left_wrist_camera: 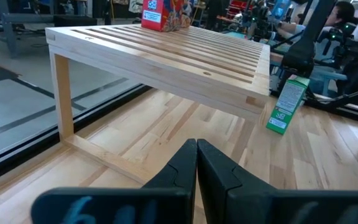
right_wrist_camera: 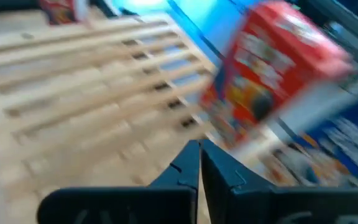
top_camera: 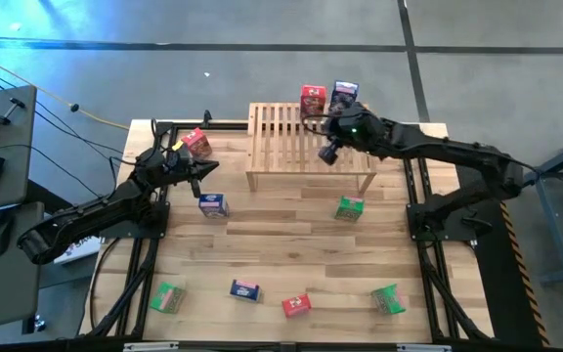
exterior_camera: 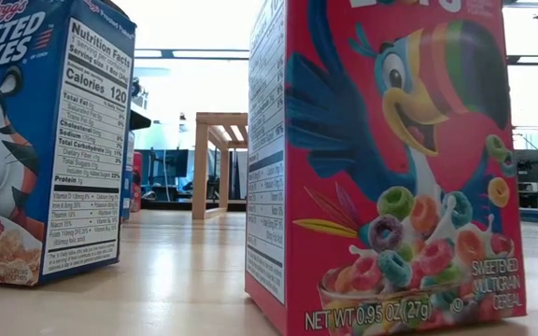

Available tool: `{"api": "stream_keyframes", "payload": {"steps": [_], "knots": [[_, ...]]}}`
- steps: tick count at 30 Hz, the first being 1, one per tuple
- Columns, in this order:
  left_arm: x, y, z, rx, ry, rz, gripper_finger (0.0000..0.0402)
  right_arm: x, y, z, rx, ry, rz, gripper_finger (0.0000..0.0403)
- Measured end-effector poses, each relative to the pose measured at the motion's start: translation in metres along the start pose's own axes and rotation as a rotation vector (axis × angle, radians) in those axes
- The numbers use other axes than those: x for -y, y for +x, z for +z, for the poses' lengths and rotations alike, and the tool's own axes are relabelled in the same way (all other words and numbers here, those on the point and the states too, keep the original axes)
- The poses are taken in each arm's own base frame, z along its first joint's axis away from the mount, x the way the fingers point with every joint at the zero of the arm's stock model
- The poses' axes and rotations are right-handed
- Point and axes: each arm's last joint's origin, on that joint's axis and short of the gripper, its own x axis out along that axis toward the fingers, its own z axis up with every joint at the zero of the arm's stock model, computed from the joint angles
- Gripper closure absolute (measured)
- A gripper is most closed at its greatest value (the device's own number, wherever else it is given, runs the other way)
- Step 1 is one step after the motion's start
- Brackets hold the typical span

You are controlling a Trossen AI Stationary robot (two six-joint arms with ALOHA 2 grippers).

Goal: Stack cereal on shelf
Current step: Adjust the cereal boxes on the shelf

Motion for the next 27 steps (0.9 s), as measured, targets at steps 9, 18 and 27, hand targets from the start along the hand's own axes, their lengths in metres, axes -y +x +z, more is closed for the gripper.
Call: {"api": "stream_keyframes", "payload": {"steps": [9,18,27], "knots": [[0.0,0.0,0.0,0.0,-0.005,-0.002,0.0397,0.036,0.001,-0.015,-0.137,0.068,-0.176,0.0403],[0.0,0.0,0.0,0.004,-0.009,-0.002,0.0397,0.07,0.008,-0.023,-0.183,0.11,-0.229,0.0403],[0.0,0.0,0.001,0.005,-0.006,-0.002,0.0397,0.052,-0.011,-0.007,-0.013,0.092,0.094,0.0403]]}}
